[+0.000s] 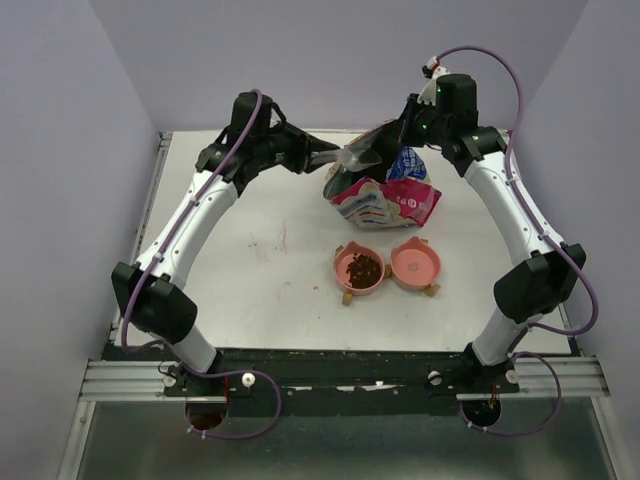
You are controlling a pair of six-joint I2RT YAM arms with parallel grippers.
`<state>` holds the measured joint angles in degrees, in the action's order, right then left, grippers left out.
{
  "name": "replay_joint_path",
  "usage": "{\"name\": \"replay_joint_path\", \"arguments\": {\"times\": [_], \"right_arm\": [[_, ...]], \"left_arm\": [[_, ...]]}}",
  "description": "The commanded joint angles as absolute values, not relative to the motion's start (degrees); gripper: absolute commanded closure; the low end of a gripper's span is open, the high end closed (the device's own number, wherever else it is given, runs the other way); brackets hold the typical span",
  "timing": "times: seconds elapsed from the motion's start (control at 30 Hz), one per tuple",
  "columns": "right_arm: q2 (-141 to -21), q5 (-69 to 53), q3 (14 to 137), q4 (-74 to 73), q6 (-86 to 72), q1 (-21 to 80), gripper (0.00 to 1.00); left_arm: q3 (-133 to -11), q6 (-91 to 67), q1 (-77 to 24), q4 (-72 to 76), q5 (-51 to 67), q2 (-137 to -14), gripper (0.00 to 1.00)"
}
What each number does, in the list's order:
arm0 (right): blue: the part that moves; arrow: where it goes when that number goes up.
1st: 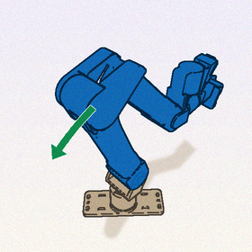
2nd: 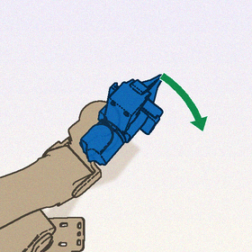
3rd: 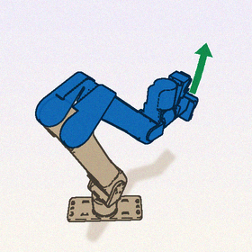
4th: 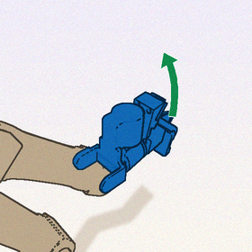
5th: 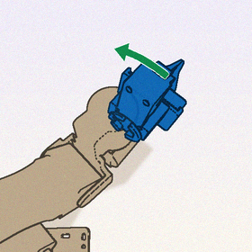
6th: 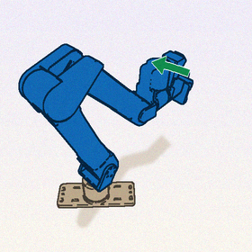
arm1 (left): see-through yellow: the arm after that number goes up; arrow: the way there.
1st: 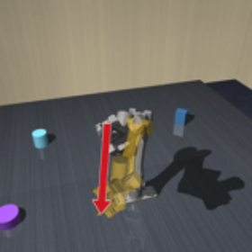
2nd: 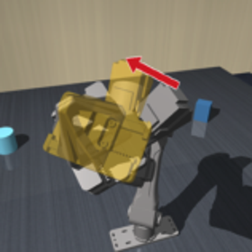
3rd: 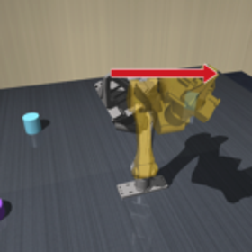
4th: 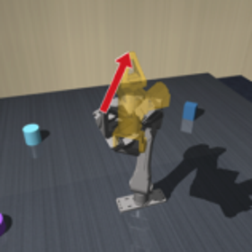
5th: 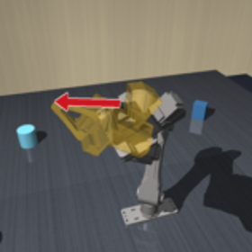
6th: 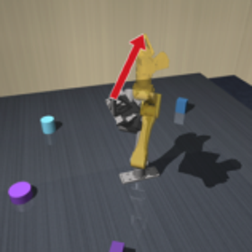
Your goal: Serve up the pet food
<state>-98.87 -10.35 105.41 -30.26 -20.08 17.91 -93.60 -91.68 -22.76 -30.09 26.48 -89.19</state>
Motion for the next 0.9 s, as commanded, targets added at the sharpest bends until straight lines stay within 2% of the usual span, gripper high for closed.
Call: {"name": "replay_joint_path", "arguments": {"times": [0.0, 0.27, 0.6, 0.87], "right_arm": [[-92.2, -16.3, 107.3, -20.5, -21.7, 20.6, 1.00], [-95.0, -14.0, 112.3, -21.6, -22.0, 20.8, 1.00], [-96.9, -11.1, 113.8, -23.6, -22.0, 21.1, 1.00], [-97.7, -10.5, 113.8, -24.3, -24.0, 21.2, 1.00]], "left_arm": [[-106.0, -96.3, -23.6, -43.8, 20.4, -98.3, 1.00], [-109.2, -97.9, -25.0, -49.8, 16.4, -104.9, 1.00], [-111.8, -88.5, -26.5, -56.2, 4.6, -110.4, 1.00], [-110.4, -88.2, -26.9, -43.4, 2.6, -118.6, 1.00]]}}
